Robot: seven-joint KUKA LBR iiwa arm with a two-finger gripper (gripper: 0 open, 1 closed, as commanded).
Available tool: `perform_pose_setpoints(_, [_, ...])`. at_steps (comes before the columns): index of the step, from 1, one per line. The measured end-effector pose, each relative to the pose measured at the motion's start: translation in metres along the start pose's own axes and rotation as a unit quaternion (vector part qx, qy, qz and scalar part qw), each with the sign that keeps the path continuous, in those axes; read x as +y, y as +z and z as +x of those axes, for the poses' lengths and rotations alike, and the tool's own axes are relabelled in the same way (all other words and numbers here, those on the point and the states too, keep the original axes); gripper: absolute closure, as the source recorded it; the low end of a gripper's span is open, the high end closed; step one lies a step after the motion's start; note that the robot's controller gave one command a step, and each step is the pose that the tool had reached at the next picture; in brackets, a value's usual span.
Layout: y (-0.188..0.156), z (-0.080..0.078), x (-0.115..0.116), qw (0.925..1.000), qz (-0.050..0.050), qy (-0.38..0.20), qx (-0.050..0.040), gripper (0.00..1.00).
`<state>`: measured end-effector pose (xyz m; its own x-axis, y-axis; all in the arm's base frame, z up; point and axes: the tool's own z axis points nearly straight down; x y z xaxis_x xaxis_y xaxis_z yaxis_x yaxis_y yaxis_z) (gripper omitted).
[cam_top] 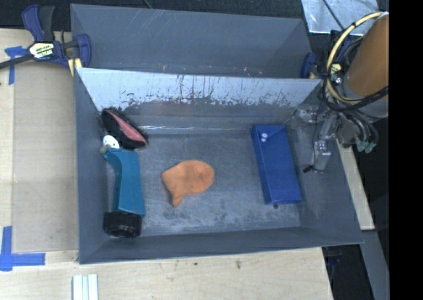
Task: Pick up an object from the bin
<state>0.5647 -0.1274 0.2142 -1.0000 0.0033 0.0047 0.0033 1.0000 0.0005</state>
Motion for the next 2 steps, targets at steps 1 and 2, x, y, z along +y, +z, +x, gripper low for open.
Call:
perform_pose_setpoints(1, [-0.005,-0.002,0.001,1.0000,0.001,-0.001,-0.0043,0.00])
perform_pose_setpoints(2, [0.040,-0.018,0.040,0.9990,0.001,-0.045,-0.0057,0.00])
